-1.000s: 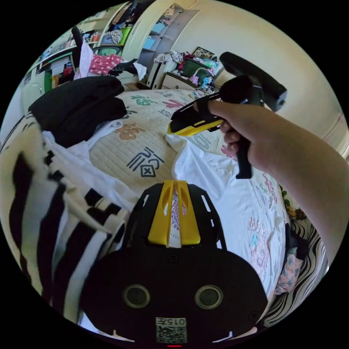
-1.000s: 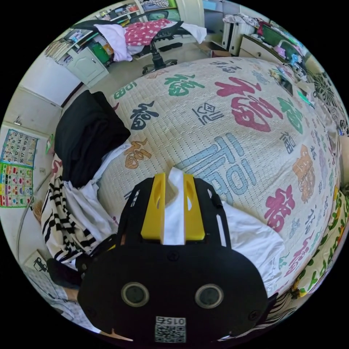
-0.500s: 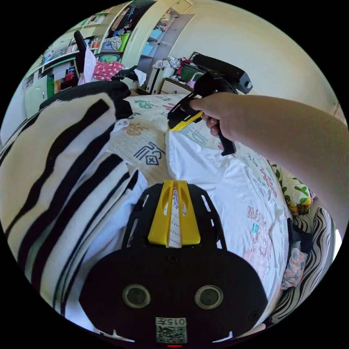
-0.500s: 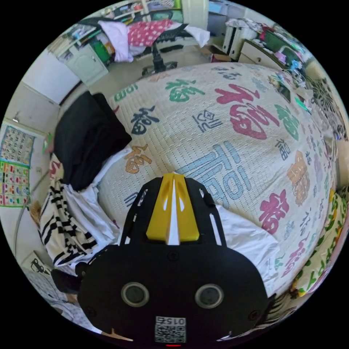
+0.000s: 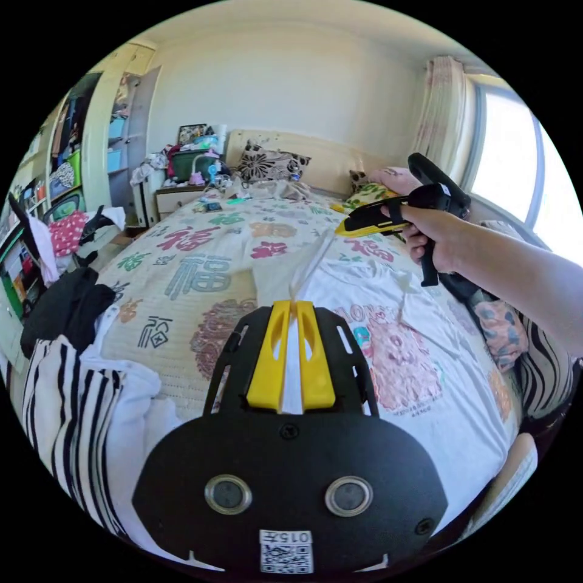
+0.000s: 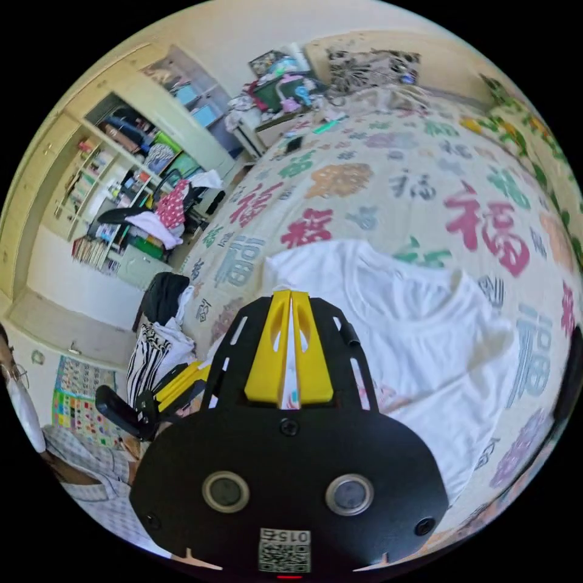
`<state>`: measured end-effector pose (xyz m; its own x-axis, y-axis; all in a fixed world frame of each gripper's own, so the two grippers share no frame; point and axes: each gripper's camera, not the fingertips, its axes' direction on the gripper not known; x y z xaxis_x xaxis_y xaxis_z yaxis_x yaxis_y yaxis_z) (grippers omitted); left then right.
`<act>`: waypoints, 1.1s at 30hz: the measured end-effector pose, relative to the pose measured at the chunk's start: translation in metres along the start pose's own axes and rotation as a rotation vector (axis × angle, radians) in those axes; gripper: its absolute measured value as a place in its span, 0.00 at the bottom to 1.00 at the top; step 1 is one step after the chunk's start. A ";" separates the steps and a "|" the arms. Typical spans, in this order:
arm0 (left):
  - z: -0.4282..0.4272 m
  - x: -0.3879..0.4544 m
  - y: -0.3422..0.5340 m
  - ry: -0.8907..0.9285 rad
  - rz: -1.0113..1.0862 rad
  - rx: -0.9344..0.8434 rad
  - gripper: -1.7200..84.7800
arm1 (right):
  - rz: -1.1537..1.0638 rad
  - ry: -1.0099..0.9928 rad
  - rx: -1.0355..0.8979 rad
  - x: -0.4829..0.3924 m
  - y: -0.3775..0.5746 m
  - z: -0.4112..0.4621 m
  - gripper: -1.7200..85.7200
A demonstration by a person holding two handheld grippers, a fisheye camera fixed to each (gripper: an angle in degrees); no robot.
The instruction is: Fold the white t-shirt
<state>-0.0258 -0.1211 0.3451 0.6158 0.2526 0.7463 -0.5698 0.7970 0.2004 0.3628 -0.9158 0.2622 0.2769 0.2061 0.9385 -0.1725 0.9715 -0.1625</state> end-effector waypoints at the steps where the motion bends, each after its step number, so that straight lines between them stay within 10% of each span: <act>1: 0.009 0.011 0.001 0.020 0.036 -0.041 0.02 | 0.030 -0.005 -0.002 0.011 0.006 -0.002 0.01; 17: 0.041 0.011 -0.039 0.147 0.081 -0.159 0.09 | 0.040 0.104 -0.016 0.086 0.022 -0.048 0.10; 24: 0.112 0.018 -0.057 0.208 0.144 -0.367 0.06 | -0.104 0.042 -0.340 0.067 -0.001 0.001 0.02; 33: 0.084 -0.036 -0.070 0.221 -0.121 -0.191 0.07 | -0.190 0.048 -0.341 0.062 -0.026 -0.053 0.09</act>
<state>-0.0536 -0.2316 0.3573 0.7880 0.2462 0.5643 -0.3856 0.9119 0.1405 0.4346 -0.9217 0.3087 0.3194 0.0164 0.9475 0.2080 0.9743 -0.0870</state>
